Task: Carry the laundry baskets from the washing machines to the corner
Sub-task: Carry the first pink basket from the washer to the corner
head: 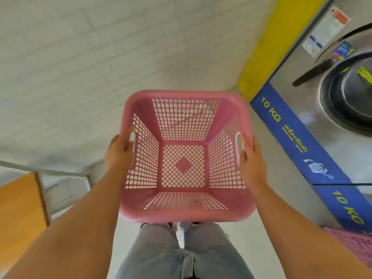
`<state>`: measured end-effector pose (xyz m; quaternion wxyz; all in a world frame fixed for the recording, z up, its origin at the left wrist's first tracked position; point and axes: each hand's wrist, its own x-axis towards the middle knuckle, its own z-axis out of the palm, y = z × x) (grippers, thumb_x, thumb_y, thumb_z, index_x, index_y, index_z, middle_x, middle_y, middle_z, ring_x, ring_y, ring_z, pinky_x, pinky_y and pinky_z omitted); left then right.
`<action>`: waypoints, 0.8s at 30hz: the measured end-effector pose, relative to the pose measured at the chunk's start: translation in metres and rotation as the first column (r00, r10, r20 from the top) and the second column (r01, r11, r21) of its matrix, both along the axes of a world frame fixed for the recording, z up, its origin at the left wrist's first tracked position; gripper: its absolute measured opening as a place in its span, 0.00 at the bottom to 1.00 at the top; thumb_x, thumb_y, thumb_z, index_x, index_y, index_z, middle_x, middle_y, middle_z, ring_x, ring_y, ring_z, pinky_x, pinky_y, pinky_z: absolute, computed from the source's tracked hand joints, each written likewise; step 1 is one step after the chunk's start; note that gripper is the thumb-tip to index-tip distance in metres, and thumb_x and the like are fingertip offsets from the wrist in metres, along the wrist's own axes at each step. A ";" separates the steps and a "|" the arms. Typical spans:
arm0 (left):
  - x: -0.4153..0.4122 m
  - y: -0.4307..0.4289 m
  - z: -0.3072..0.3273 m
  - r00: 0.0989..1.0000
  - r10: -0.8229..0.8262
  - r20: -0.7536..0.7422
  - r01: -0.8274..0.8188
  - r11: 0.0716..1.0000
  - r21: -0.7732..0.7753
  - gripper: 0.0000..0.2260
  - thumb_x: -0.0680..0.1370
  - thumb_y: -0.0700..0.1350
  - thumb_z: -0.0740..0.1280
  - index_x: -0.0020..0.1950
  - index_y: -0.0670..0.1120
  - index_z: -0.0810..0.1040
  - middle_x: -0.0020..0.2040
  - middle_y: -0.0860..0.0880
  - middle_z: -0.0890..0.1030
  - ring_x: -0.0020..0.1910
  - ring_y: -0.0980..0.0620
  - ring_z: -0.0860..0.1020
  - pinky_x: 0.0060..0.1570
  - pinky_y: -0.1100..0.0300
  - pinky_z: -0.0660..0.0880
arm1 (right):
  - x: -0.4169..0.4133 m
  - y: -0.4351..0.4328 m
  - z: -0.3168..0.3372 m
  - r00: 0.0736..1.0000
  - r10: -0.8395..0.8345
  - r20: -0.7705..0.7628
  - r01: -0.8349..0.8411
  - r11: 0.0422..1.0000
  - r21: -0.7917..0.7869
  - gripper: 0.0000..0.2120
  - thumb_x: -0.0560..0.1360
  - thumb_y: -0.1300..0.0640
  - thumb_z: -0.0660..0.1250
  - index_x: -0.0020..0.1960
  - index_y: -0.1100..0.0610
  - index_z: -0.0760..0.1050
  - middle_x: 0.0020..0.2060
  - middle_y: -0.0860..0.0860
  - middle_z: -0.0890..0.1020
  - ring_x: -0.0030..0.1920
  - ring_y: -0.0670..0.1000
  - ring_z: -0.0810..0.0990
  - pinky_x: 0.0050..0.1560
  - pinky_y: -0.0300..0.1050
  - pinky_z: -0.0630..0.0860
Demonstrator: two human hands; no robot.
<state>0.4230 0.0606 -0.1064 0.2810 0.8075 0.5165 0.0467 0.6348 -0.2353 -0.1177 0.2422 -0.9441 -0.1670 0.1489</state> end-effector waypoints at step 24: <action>-0.290 0.111 -0.049 0.871 0.492 -0.004 -0.491 0.868 -0.072 0.22 0.79 0.41 0.61 0.68 0.64 0.71 0.67 0.52 0.76 0.57 0.43 0.78 0.50 0.53 0.74 | -0.186 0.236 -0.050 0.886 0.463 0.009 -0.463 0.886 -0.041 0.22 0.83 0.51 0.51 0.76 0.38 0.56 0.79 0.51 0.55 0.60 0.61 0.79 0.48 0.53 0.80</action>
